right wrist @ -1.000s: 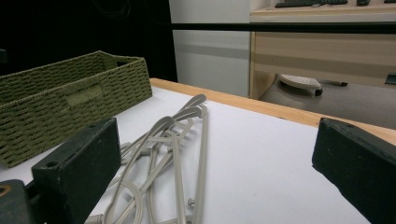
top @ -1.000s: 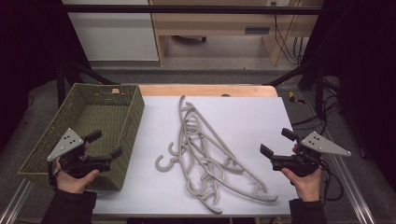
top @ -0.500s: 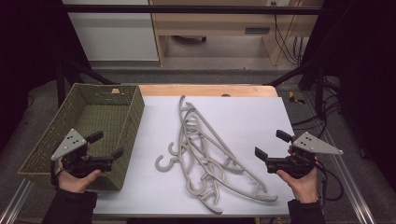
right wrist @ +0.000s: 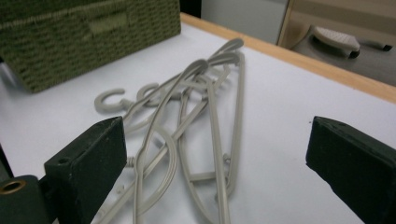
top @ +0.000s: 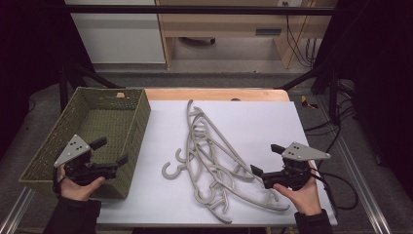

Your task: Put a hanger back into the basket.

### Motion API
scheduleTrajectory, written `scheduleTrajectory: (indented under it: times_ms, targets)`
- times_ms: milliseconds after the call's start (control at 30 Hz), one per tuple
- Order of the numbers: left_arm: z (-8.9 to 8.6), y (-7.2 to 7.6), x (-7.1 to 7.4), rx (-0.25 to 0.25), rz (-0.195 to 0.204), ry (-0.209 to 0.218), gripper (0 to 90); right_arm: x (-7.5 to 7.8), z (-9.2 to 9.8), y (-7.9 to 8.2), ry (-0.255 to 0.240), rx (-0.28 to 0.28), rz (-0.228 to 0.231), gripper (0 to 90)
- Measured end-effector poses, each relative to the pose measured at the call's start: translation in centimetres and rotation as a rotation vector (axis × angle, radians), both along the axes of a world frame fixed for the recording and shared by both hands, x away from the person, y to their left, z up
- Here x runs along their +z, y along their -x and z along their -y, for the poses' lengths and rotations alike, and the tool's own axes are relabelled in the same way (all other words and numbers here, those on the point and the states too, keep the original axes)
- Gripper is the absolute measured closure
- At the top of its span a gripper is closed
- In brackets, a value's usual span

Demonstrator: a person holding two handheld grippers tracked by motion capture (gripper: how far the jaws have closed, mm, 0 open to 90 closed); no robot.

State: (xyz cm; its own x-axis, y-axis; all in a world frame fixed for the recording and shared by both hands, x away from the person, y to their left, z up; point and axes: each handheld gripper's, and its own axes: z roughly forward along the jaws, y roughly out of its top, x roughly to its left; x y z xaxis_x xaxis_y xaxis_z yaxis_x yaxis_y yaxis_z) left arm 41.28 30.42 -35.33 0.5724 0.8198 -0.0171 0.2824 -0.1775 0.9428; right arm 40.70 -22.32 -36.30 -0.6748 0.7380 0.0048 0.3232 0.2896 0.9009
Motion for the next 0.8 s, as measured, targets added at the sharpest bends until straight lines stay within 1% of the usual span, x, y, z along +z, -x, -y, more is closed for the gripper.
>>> scheduleTrajectory:
  times_ms: [100, 200, 300, 433, 500, 633, 667, 700, 800]
  targets:
    - [-0.1, 0.0, 0.0, -0.001, -0.003, -0.007, 4.4, -0.3, -0.7, 0.1, 0.05, 0.017, -0.031, 6.3]
    - [0.0, -0.1, -0.1, 0.001, -0.004, -0.011, 4.4, -0.6, -1.4, 0.2, 0.071, 0.037, -0.062, 7.3]
    - [0.0, 0.0, -0.1, 0.0, -0.004, -0.013, 4.4, -1.0, -1.9, 0.4, 0.106, 0.05, -0.091, 9.1]
    - [0.1, 0.0, -0.2, 0.0, -0.005, -0.013, 4.4, -1.8, -2.7, 0.6, 0.174, 0.071, -0.13, 12.0]
    - [0.2, 0.0, -0.2, -0.002, -0.005, -0.016, 4.5, -2.2, -3.0, 0.7, 0.196, 0.079, -0.148, 14.3]
    - [0.3, 0.0, -0.2, -0.006, -0.004, -0.029, 4.4, -3.0, -3.9, 0.9, 0.241, 0.104, -0.202, 20.1]
    - [0.3, 0.0, -0.2, -0.006, -0.004, -0.029, 4.4, -3.2, -4.0, 0.9, 0.243, 0.113, -0.206, 22.0]
    - [0.3, 0.0, -0.2, -0.006, -0.004, -0.03, 4.5, -3.4, -4.2, 0.9, 0.251, 0.118, -0.219, 23.7]
    - [0.4, 0.0, -0.2, -0.006, -0.002, -0.032, 4.5, -4.2, -4.8, 0.9, 0.287, 0.151, -0.251, 28.2]
